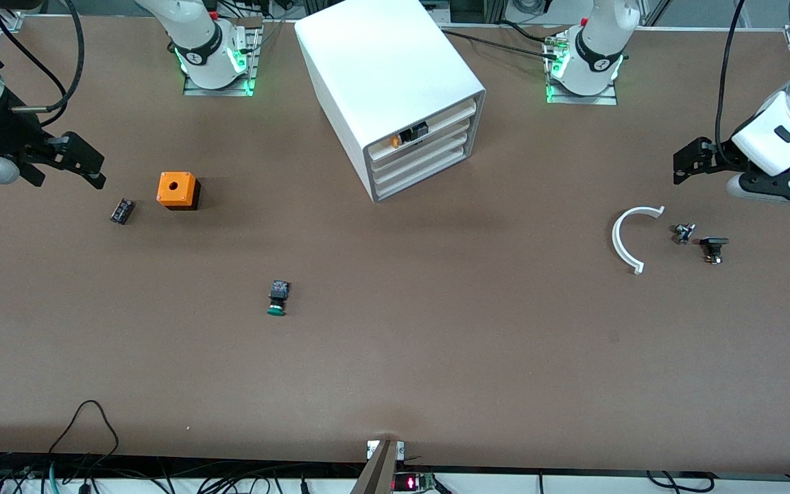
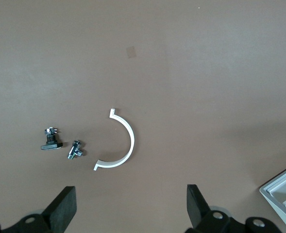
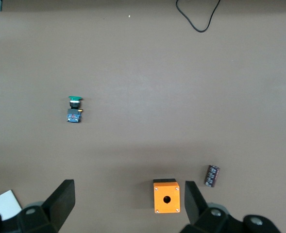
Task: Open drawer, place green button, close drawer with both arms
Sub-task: 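Reach the right gripper to the green button while the left gripper reaches the drawer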
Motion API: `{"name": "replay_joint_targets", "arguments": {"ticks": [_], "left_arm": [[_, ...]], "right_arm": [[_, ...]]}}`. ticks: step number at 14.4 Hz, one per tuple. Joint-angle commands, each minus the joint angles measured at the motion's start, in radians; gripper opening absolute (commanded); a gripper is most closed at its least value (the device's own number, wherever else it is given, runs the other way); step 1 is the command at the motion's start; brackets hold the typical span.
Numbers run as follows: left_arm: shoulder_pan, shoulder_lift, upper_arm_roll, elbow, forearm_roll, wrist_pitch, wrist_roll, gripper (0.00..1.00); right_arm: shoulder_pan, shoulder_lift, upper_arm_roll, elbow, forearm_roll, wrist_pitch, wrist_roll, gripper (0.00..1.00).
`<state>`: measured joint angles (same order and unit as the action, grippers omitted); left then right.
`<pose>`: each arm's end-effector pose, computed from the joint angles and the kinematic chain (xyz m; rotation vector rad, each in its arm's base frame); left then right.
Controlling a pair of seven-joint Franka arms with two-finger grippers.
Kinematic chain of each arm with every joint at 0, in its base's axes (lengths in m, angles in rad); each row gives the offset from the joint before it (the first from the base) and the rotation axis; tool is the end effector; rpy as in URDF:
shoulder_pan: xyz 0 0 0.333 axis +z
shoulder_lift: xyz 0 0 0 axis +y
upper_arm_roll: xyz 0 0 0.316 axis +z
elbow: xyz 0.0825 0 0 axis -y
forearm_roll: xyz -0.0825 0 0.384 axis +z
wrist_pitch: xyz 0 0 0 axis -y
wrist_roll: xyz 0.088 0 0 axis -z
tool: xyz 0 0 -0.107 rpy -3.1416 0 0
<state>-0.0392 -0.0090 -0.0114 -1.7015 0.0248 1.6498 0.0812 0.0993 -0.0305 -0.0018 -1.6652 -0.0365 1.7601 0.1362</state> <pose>0.5536 -0.0256 0.5744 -3.1097 0.2091 0.0671 0.5597 0.0515 0.6141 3.1134 -0.0531 0.2007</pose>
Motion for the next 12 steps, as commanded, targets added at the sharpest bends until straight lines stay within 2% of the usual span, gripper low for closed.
{"name": "replay_joint_targets", "arguments": {"ticks": [1, 8, 12], "left_arm": [[0.001, -0.014, -0.001, 0.005, -0.02, -0.018, -0.009, 1.0], [-0.002, -0.009, -0.002, 0.005, -0.023, -0.027, -0.003, 1.0], [-0.004, 0.015, -0.056, 0.01, -0.034, -0.134, 0.005, 1.0]], "right_arm": [[0.002, 0.009, 0.0, 0.025, -0.016, -0.048, -0.004, 1.0], [0.007, 0.011, 0.003, 0.009, 0.018, -0.045, -0.016, 1.0], [0.011, 0.037, 0.009, -0.015, 0.021, -0.033, -0.021, 1.0]]}}
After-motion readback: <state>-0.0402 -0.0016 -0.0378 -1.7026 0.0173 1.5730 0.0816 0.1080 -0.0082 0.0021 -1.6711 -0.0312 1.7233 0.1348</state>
